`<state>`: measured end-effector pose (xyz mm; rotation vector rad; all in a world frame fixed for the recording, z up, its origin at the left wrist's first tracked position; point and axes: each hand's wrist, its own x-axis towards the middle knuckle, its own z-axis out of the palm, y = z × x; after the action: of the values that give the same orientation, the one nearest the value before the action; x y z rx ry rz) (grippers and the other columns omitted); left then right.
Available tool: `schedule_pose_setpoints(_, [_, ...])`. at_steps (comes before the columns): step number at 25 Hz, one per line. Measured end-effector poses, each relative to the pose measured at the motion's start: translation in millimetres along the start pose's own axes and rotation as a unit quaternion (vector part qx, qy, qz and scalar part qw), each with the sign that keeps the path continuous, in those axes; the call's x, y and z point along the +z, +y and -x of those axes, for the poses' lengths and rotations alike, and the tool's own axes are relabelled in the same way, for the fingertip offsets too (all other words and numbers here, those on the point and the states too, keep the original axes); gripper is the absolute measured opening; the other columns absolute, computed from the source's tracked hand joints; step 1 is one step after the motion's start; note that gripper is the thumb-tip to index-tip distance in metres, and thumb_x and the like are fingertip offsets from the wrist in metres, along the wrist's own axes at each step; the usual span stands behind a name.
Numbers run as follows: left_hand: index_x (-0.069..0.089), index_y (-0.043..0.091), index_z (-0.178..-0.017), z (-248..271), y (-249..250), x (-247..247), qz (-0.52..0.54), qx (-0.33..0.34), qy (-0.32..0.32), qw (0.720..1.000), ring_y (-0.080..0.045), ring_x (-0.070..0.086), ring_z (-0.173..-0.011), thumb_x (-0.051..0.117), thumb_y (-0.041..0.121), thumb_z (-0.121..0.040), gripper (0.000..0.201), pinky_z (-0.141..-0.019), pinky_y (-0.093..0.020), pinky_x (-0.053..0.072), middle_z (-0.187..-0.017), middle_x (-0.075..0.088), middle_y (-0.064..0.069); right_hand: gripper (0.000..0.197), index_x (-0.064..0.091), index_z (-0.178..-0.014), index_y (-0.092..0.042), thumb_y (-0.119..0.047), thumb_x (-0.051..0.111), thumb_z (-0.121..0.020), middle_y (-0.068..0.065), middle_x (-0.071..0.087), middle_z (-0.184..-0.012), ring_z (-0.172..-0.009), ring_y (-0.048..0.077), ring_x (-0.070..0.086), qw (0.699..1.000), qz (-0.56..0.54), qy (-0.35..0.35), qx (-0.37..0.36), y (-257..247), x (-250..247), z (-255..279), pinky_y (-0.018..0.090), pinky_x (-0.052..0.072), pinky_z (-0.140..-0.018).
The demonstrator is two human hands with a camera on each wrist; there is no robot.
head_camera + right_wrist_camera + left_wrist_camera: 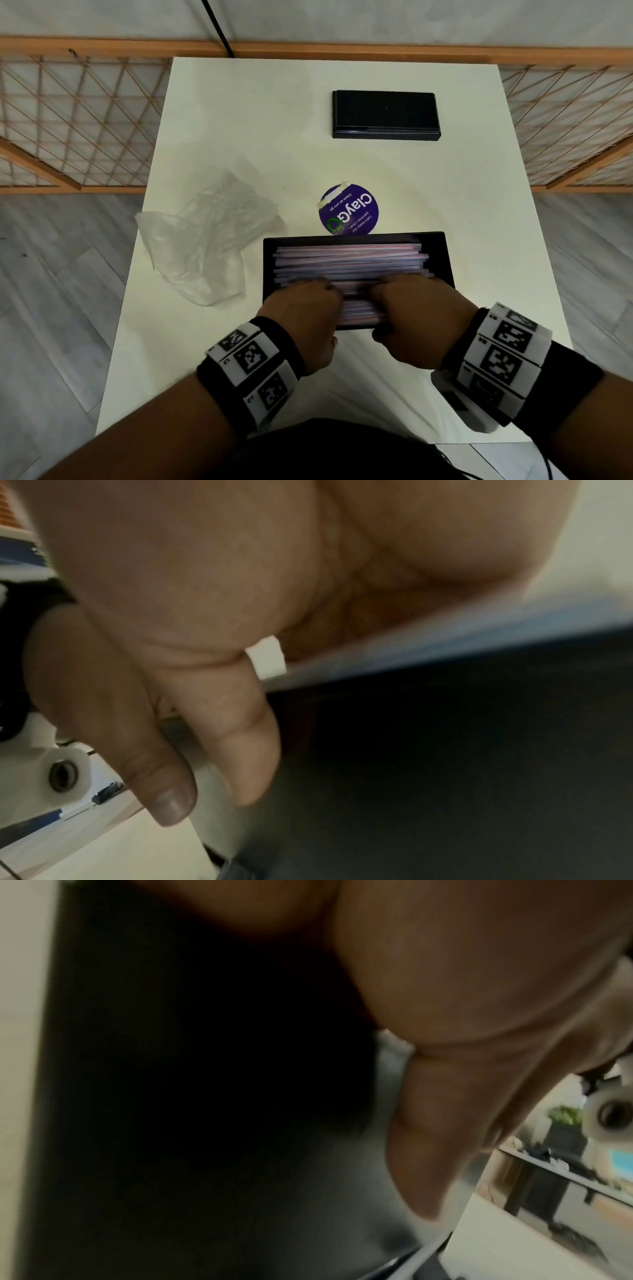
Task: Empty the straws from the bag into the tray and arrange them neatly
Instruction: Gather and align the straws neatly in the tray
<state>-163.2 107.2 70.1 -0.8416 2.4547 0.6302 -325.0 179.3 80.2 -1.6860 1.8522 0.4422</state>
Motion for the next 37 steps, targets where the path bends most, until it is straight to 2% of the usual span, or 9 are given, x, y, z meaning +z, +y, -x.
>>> schedule_pose_setpoints(4, [0.054, 0.023, -0.127, -2, 2, 4, -0.001, -0.02, -0.018, 1.0, -0.025, 0.056, -0.122, 0.063, 0.044, -0.087, 0.047, -0.101, -0.04, 0.049, -0.132, 0.055, 0.003, 0.032, 0.062, -0.105, -0.03, -0.039, 0.052, -0.075, -0.01, 0.066, -0.095, -0.091, 0.019, 0.065, 1.0, 0.005, -0.018, 0.022, 3, 4, -6, 0.032, 0.054, -0.082])
schedule_pose_setpoints(10, [0.057, 0.023, -0.124, -2, 1, 4, -0.003, -0.028, -0.018, 0.999, -0.027, 0.057, -0.119, 0.061, 0.044, -0.089, 0.042, -0.101, -0.042, 0.05, -0.129, 0.056, 0.0, 0.03, 0.063, -0.1, -0.029, -0.037, 0.053, -0.074, -0.01, 0.065, -0.093, -0.09, 0.018, 0.064, 0.999, -0.007, -0.017, 0.034, 3, 5, -4, 0.031, 0.052, -0.083])
schedule_pose_setpoints(15, [0.054, 0.022, -0.122, 3, 5, 0, -0.015, 0.025, 0.064, 0.998, -0.026, 0.057, -0.115, 0.061, 0.037, -0.089, 0.037, -0.096, -0.039, 0.049, -0.126, 0.056, 0.0, 0.036, 0.063, -0.109, -0.029, -0.041, 0.055, -0.077, -0.008, 0.06, -0.11, -0.102, 0.021, 0.061, 0.999, -0.012, -0.019, 0.034, 1, 4, -5, 0.033, 0.05, -0.09])
schedule_pose_setpoints(18, [0.06, 0.018, -0.111, 10, 7, -3, -0.005, 0.047, 0.079, 0.996, -0.031, 0.062, -0.102, 0.073, 0.03, -0.078, 0.037, -0.085, -0.041, 0.052, -0.113, 0.061, -0.005, 0.046, 0.058, -0.118, -0.033, -0.047, 0.058, -0.075, -0.01, 0.06, -0.118, -0.109, 0.019, 0.06, 1.0, 0.001, 0.003, 0.02, 0, -2, 3, 0.035, 0.048, -0.094])
schedule_pose_setpoints(20, [0.062, 0.016, -0.1, 14, 5, -6, 0.003, 0.062, 0.111, 0.992, -0.032, 0.064, -0.091, 0.079, 0.027, -0.067, 0.039, -0.074, -0.042, 0.056, -0.101, 0.064, -0.007, 0.047, 0.057, -0.116, -0.033, -0.052, 0.059, -0.073, -0.012, 0.061, -0.116, -0.109, 0.018, 0.06, 1.0, 0.001, 0.025, 0.019, 1, -11, 12, 0.035, 0.048, -0.094])
schedule_pose_setpoints(23, [0.06, 0.021, -0.111, 13, 8, -6, 0.033, 0.051, 0.063, 0.996, -0.028, 0.063, -0.104, 0.066, 0.031, -0.088, 0.026, -0.087, -0.04, 0.055, -0.116, 0.063, -0.001, 0.036, 0.061, -0.104, -0.03, -0.053, 0.059, -0.076, -0.009, 0.061, -0.108, -0.104, 0.021, 0.061, 1.0, -0.008, 0.028, 0.012, 2, -13, 21, 0.036, 0.05, -0.088])
schedule_pose_setpoints(25, [0.062, 0.024, -0.117, 8, 6, 1, 0.008, 0.029, 0.036, 0.999, -0.026, 0.061, -0.112, 0.056, 0.034, -0.095, 0.026, -0.093, -0.038, 0.053, -0.122, 0.062, 0.003, 0.031, 0.061, -0.106, -0.029, -0.049, 0.057, -0.082, -0.008, 0.063, -0.109, -0.105, 0.021, 0.062, 1.0, -0.019, 0.005, 0.013, -1, -7, 20, 0.035, 0.051, -0.087])
schedule_pose_setpoints(29, [0.067, 0.022, -0.114, 1, 2, 10, -0.011, -0.006, 0.022, 1.0, -0.025, 0.064, -0.11, 0.053, 0.034, -0.094, 0.028, -0.092, -0.04, 0.055, -0.118, 0.066, 0.005, 0.031, 0.059, -0.111, -0.029, -0.042, 0.053, -0.083, -0.009, 0.065, -0.111, -0.106, 0.022, 0.062, 1.0, -0.021, 0.014, 0.015, 1, 5, 11, 0.034, 0.051, -0.089])
schedule_pose_setpoints(37, [0.068, 0.02, -0.112, -3, -4, 11, -0.023, -0.023, 0.031, 0.999, -0.027, 0.066, -0.107, 0.053, 0.041, -0.091, 0.033, -0.089, -0.04, 0.057, -0.115, 0.068, 0.002, 0.034, 0.063, -0.115, -0.031, -0.045, 0.049, -0.087, -0.011, 0.054, -0.121, -0.118, 0.02, 0.049, 0.999, -0.004, 0.03, 0.022, 2, 16, 10, 0.034, 0.041, -0.098])
